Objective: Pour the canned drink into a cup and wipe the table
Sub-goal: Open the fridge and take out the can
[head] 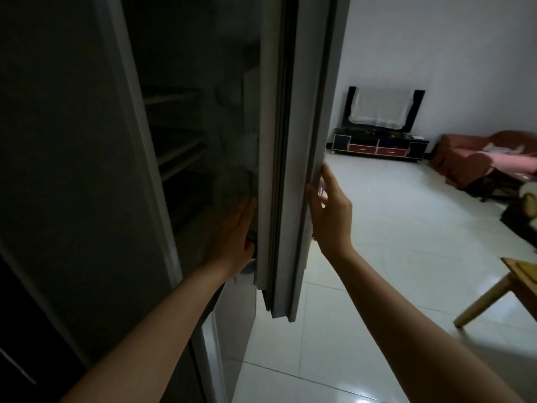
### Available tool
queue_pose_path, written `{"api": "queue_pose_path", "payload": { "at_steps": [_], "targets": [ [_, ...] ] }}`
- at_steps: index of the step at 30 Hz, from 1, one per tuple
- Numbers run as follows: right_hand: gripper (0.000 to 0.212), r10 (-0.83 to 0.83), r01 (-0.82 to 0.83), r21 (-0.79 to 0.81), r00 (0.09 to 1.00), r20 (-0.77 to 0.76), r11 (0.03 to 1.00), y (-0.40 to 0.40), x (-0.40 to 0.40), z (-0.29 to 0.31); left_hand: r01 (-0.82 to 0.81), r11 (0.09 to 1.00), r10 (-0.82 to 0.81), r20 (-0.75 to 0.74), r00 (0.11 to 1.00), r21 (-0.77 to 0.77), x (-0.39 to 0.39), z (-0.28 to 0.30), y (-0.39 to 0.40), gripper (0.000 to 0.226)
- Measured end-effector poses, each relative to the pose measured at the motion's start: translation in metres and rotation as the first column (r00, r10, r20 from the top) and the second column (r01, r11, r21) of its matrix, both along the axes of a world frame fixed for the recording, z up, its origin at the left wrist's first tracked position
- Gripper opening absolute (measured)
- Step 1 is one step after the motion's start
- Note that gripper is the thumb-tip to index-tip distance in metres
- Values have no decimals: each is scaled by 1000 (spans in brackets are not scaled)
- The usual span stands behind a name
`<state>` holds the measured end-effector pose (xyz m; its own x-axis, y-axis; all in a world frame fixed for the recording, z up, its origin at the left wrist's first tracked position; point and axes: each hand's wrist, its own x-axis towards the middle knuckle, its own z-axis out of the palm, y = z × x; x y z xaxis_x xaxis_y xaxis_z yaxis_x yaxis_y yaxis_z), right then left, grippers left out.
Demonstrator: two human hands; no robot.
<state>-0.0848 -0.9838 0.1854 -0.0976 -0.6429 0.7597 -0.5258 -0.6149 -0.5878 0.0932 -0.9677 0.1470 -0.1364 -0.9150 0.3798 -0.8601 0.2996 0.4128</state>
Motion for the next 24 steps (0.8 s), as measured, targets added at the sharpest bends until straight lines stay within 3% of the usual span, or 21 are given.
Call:
{"api": "queue_pose_path", "payload": {
  "at_steps": [5,13,24],
  "targets": [
    [64,-101,100,-49,994,-37,994,-3,-34,4,160,987,-160,35,987,10,-35,0,-15,84],
    [79,-189,192,-22,936,-296,981,-8,-72,-17,206,977,-209,57,976,56,-78,0,-34,88],
    [80,-217,281,170,922,-321,945,-31,-122,-15,308,951,-306,128,943,-1,-124,-2,-66,87]
  ]
}}
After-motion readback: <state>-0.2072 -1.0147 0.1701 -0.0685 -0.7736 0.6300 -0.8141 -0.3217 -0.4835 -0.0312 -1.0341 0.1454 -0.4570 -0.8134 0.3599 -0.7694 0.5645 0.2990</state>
